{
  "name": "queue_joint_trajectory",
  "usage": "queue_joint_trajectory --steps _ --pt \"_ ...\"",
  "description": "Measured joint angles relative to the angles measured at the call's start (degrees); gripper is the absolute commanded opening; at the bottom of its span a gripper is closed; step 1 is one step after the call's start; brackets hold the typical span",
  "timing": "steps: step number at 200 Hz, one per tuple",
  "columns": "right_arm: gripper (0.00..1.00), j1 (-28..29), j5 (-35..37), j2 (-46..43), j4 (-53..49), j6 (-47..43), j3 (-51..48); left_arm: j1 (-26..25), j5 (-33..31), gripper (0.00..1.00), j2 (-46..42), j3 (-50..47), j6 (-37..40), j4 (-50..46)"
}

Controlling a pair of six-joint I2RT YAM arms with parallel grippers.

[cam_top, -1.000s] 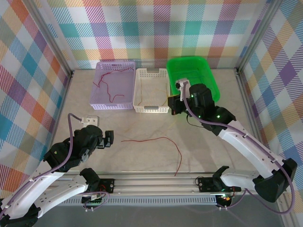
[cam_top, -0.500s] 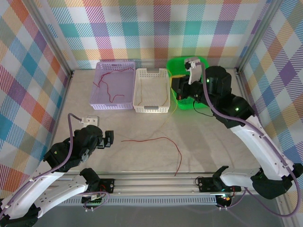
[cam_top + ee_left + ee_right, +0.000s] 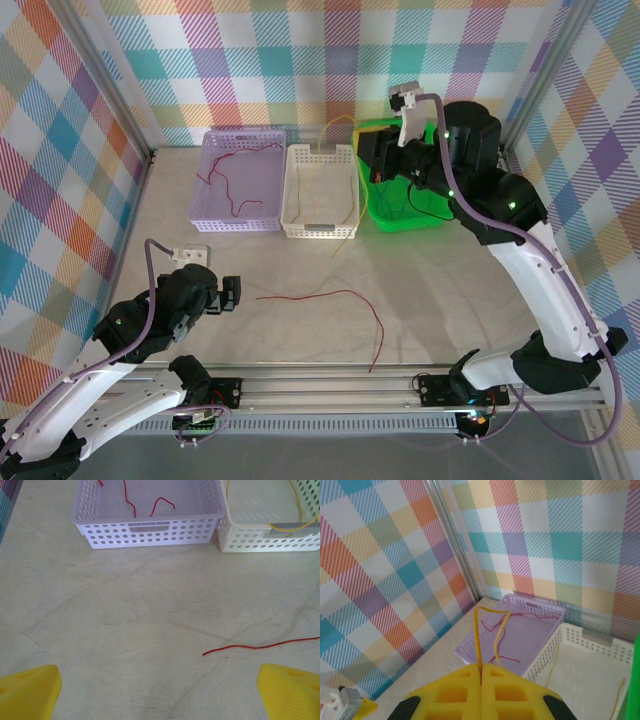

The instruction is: Untangle the cables

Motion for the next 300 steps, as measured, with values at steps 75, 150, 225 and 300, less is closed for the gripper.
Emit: queue_joint_trajectory --steps 75,150,225,300 --pt "0.0 -1.2 -2.6 14.4 -6.2 -1.4 22.4 0.0 0.0 1.0 0.0 0.0 0.0 0.0" --pt "0.0 -11.8 -9.7 25.0 -8.4 1.6 27.7 0.0 0.0 1.0 0.0 0.0 0.0 0.0" --pt "0.0 -14.1 -12.1 35.2 -8.4 2.6 27.7 0.0 0.0 1.0 0.2 0.0 0.0 0.0" --pt "0.0 -14.0 -10.0 46.6 -7.9 2.6 27.7 0.0 0.0 1.0 0.4 0.0 0.0 0.0"
